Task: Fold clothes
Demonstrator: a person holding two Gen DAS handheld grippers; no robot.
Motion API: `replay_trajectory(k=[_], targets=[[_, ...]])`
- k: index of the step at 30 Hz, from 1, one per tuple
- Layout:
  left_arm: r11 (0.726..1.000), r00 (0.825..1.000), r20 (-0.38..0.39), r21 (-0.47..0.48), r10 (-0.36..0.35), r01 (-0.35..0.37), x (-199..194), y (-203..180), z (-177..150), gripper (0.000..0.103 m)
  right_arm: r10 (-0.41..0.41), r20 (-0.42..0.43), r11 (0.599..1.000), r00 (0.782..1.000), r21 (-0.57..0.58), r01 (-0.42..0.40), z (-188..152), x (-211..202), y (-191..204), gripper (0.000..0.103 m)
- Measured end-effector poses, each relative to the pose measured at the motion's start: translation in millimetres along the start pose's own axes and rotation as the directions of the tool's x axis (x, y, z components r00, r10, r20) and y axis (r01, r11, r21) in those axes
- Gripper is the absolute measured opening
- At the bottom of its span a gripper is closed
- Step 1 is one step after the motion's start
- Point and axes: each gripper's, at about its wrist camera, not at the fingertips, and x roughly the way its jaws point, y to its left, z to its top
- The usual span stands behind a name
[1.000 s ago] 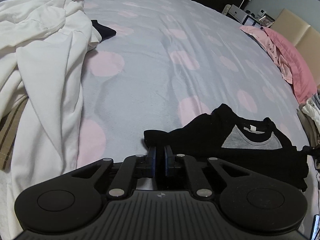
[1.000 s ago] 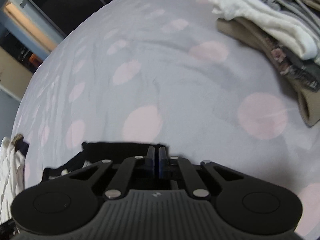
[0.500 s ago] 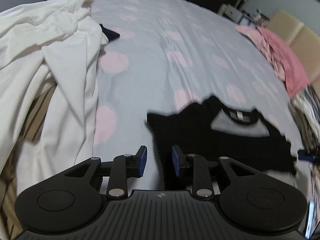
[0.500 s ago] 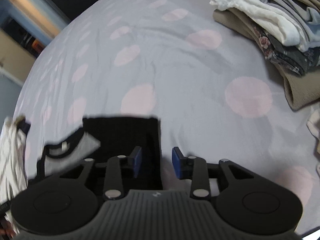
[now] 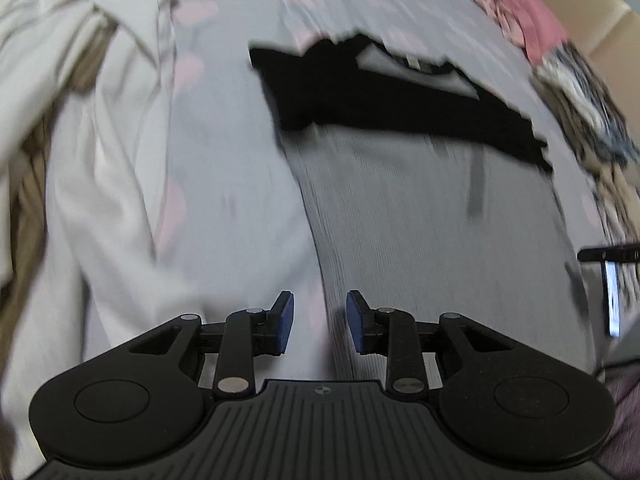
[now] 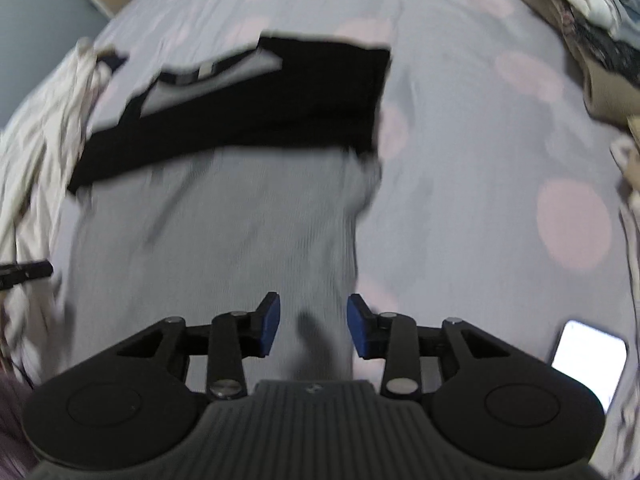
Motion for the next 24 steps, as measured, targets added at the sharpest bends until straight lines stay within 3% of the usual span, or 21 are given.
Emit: replay_trajectory(k=[7, 13, 15, 16, 17, 19, 24], targets=[[0.999, 0.996, -0.093, 0.036, -0.01, 0.014, 0, -19, -50, 0.028, -0.016, -0.062, 1.0, 0.998, 0.013, 0.017, -56, -5, -12, 0.042], [0.995, 0.988, -0.157, 0.099, 0.01, 0.006, 7, -40, -78, 0.028, -0.02, -0.123, 0.999, 0.992, -0.049, 0.014, -88, -4, 3, 0.042], [0.992, 0.987, -0.16, 0.124, 0.031, -0.011, 5, -46, -81, 0.02, -0.043, -0.145, 0.995, 0.989, -0.098, 0.029, -96, -4, 13, 0.041], [0.992, 0.987, -0.158, 0.126, 0.037, -0.017, 3, -46, -82, 0.016, -0.057, -0.151, 0.992, 0.987, -0.124, 0.038, -99, -4, 19, 0.034], [0.992, 0.987, -0.156, 0.127, 0.043, -0.023, 1, -47, -83, 0.006, -0.07, -0.156, 0.988, 0.985, -0.15, 0.046, -103, -5, 25, 0.02], [0.991, 0.99, -0.138, 0.133, 0.038, -0.019, -5, -45, -83, 0.003, -0.085, -0.147, 0.983, 0.986, -0.176, 0.059, -106, -9, 31, 0.006], [0.995, 0.998, -0.064, 0.1, -0.001, 0.007, -30, -34, -72, 0.002, -0.067, -0.094, 0.988, 0.993, -0.142, 0.054, -97, -28, 30, 0.005]])
